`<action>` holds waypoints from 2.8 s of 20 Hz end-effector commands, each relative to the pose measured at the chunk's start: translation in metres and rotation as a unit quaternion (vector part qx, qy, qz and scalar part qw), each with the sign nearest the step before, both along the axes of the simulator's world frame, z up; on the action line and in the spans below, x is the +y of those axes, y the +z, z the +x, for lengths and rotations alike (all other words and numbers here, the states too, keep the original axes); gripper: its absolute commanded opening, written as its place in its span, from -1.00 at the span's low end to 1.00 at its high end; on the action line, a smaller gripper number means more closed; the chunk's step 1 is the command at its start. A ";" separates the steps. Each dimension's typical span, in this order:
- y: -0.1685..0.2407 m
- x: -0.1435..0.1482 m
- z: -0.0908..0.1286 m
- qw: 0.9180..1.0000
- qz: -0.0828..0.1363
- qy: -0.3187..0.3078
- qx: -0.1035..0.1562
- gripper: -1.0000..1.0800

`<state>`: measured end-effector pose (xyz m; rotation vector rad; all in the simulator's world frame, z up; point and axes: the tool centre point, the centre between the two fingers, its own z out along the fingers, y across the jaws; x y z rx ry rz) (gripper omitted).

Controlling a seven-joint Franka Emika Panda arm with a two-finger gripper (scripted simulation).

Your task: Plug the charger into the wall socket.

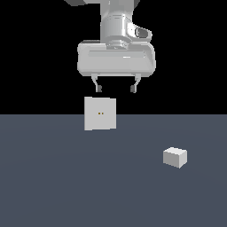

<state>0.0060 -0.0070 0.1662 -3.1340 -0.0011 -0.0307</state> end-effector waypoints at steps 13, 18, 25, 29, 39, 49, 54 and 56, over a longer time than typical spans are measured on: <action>-0.014 -0.019 -0.005 0.998 -0.009 -0.058 -0.019 0.92; -0.027 -0.036 -0.012 0.993 -0.017 -0.112 -0.037 0.92; -0.049 -0.064 -0.027 0.976 -0.030 -0.204 -0.067 0.92; -0.061 -0.078 -0.036 0.963 -0.038 -0.253 -0.083 0.92; -0.087 -0.106 -0.059 0.925 -0.055 -0.356 -0.117 0.92; -0.102 -0.118 -0.073 0.901 -0.064 -0.408 -0.133 0.92; -0.103 -0.119 -0.074 0.900 -0.065 -0.410 -0.133 0.92; -0.105 -0.118 -0.074 0.900 -0.065 -0.410 -0.133 0.92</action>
